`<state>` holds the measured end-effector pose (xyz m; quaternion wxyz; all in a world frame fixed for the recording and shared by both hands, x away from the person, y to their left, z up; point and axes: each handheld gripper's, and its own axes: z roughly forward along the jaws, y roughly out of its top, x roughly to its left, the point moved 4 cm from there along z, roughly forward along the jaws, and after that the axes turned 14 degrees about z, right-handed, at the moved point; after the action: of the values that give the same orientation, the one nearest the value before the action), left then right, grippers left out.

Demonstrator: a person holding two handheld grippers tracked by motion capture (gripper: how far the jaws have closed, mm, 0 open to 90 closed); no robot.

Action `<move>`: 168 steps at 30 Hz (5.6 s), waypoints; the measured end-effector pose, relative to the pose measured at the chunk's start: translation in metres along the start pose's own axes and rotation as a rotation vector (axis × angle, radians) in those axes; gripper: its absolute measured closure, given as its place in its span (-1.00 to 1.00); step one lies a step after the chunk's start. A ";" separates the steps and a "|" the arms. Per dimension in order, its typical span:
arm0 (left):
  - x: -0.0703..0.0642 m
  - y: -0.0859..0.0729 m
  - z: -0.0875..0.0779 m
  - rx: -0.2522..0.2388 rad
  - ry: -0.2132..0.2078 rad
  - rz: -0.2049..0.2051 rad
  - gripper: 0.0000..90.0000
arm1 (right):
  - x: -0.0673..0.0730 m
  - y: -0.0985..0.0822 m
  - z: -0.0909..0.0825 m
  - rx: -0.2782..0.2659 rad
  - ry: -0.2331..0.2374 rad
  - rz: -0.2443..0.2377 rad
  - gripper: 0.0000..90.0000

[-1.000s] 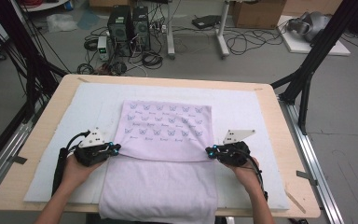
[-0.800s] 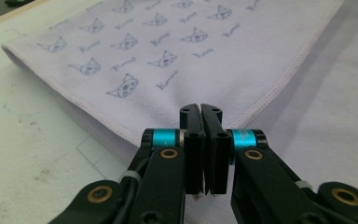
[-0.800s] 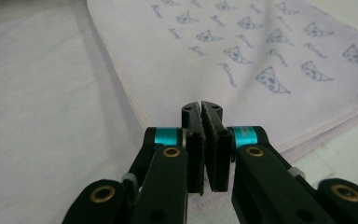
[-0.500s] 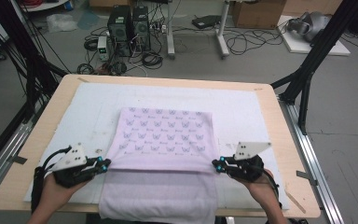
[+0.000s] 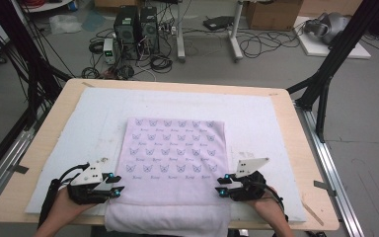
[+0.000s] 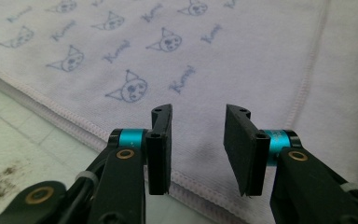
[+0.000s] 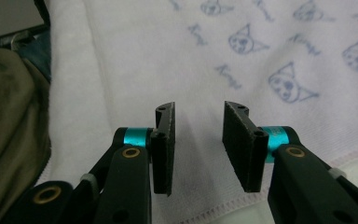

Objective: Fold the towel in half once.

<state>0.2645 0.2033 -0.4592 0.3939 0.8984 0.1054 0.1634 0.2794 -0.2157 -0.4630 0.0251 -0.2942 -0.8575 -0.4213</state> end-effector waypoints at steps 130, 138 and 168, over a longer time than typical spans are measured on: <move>0.222 0.104 0.015 -0.062 0.447 -0.156 0.89 | -0.143 0.169 -0.027 -0.133 -0.396 0.100 0.89; 0.233 0.091 0.029 0.006 0.439 -0.201 0.33 | -0.164 0.178 -0.028 -0.166 -0.382 0.202 0.10; 0.055 0.003 -0.003 -0.060 0.117 -0.086 0.08 | -0.025 0.047 -0.011 -0.094 -0.167 0.021 0.06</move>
<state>0.3143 0.2202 -0.4434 0.4202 0.8698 0.1617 0.2018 0.3225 -0.2141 -0.4299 -0.0559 -0.3379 -0.8330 -0.4346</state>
